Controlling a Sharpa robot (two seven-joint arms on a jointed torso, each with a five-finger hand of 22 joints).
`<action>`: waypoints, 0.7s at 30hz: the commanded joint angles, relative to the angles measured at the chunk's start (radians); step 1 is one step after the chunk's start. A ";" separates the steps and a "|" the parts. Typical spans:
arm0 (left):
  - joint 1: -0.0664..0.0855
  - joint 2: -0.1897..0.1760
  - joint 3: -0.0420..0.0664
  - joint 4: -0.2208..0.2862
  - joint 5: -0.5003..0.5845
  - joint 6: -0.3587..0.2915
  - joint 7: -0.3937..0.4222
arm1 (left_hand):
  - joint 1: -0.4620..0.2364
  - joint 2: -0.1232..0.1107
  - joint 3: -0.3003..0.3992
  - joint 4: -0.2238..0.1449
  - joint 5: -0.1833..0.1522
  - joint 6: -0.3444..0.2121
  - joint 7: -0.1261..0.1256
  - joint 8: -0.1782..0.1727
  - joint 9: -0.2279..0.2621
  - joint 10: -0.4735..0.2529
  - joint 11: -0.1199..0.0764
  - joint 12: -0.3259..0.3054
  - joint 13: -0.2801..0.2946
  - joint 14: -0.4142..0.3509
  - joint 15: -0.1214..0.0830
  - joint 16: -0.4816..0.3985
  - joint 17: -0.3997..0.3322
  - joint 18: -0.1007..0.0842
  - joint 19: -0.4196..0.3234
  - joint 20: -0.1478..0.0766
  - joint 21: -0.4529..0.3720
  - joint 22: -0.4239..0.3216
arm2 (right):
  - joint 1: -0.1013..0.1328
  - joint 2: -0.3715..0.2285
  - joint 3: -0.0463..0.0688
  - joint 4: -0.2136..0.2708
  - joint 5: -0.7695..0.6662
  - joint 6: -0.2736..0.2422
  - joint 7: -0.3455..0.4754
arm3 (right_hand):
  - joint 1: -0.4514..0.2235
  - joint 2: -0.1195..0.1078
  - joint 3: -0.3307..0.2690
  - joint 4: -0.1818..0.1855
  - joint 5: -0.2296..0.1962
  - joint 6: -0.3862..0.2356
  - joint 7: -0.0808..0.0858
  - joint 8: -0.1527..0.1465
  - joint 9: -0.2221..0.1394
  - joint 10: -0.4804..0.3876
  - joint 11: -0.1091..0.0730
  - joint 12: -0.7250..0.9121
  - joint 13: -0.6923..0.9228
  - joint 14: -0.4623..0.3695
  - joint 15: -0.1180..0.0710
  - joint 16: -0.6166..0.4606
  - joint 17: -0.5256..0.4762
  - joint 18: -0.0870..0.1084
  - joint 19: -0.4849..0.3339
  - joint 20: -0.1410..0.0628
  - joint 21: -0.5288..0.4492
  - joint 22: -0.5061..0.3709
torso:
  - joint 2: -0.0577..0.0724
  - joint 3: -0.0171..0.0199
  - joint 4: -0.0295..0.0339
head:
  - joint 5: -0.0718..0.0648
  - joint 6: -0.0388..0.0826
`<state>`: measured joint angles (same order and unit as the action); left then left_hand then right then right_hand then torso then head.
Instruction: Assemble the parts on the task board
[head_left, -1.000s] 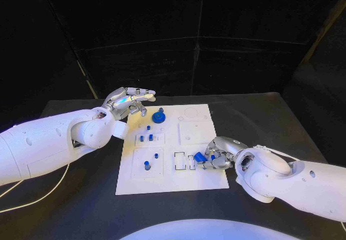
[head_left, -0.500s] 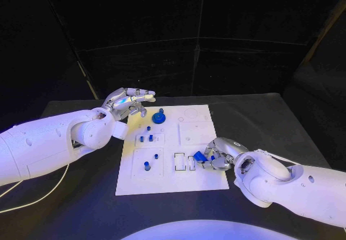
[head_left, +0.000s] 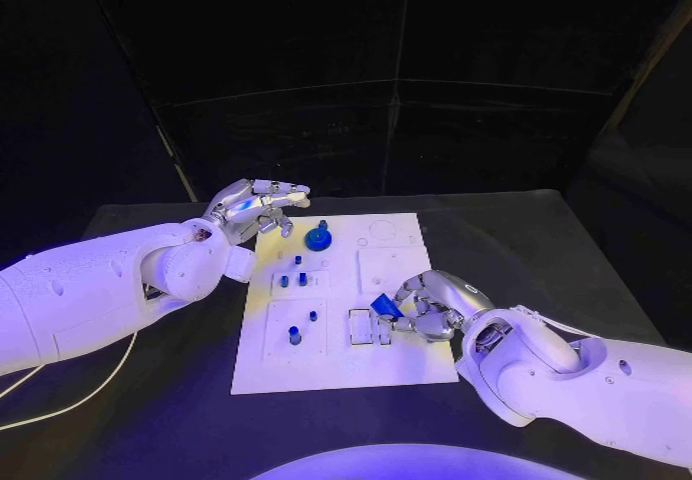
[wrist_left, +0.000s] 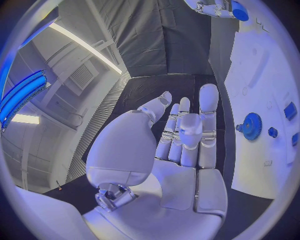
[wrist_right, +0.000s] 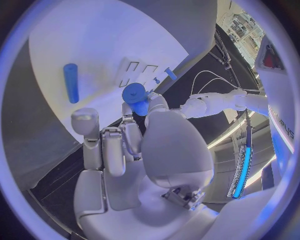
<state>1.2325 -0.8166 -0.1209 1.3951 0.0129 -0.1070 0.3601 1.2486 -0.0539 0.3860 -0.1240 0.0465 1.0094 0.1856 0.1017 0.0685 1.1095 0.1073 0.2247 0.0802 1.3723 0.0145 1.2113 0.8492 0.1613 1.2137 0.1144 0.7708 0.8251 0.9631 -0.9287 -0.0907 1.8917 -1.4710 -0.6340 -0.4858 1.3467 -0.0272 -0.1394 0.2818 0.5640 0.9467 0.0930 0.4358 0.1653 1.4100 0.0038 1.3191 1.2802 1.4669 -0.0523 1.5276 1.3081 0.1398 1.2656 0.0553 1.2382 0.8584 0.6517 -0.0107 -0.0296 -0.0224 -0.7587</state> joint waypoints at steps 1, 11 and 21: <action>0.001 0.002 0.001 0.001 0.002 0.015 0.005 | -0.002 0.005 -0.004 0.002 0.003 -0.008 -0.001 0.006 0.001 -0.006 0.000 0.007 0.002 -0.004 0.005 0.007 -0.001 0.014 0.002 0.006 -0.005 -0.002 | 0.001 0.015 0.001 0.000 0.034 -0.012 0.019 | 0.001 -0.002 -0.007 0.004 -0.005 0.001 0.001 0.002 0.006 0.003 0.009 0.005 0.003 0.084 -0.003 0.005 0.161 -0.013 0.005 -0.002 0.001 -0.002 | 0.001 -0.0002 0.0011 | 0.002 0.001; 0.001 0.005 0.001 0.003 0.002 0.016 0.003 | -0.001 0.006 -0.004 0.002 0.003 -0.008 -0.002 0.006 0.001 -0.007 -0.001 0.008 0.002 -0.004 0.005 0.007 0.000 0.015 0.001 0.006 -0.006 -0.002 | 0.002 0.076 0.001 -0.039 0.106 0.120 -0.030 | -0.031 0.013 -0.034 0.008 -0.095 0.009 -0.002 0.013 0.008 0.005 0.008 0.003 0.006 0.084 -0.003 0.005 0.162 -0.013 0.005 -0.001 0.002 0.000 | 0.002 -0.0025 0.0019 | 0.005 0.002; 0.001 0.008 0.001 0.003 0.002 0.018 0.003 | -0.001 0.006 -0.004 0.002 0.003 -0.008 -0.002 0.006 0.001 -0.007 -0.001 0.008 0.002 -0.004 0.005 0.007 0.000 0.015 0.001 0.006 -0.006 -0.002 | 0.002 0.107 0.001 -0.060 0.126 0.126 -0.049 | -0.050 0.031 -0.048 0.008 -0.102 0.043 -0.018 0.042 0.025 0.017 -0.005 0.012 0.021 0.086 -0.013 0.009 0.172 -0.014 0.009 -0.009 0.006 0.007 | 0.002 -0.0001 -0.0003 | 0.011 0.002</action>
<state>1.2325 -0.8098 -0.1210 1.3962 0.0129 -0.1027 0.3584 1.2486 -0.0539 0.3861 -0.1241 0.0465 1.0094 0.1856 0.1017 0.0685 1.1095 0.1073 0.2289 0.0809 1.3723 0.0145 1.2153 0.8493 0.1613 1.2137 0.1145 0.7708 0.8240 0.9640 -0.8228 -0.0896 1.8340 -1.3666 -0.5286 -0.5164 1.3006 0.0016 -0.1830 0.2895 0.4651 0.9633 0.0949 0.4731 0.1895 1.4207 -0.0002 1.3278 1.3002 1.4670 -0.0594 1.5317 1.3078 0.1398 1.2717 0.0492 1.2382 0.8648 0.6539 -0.0112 -0.0297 -0.0121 -0.7557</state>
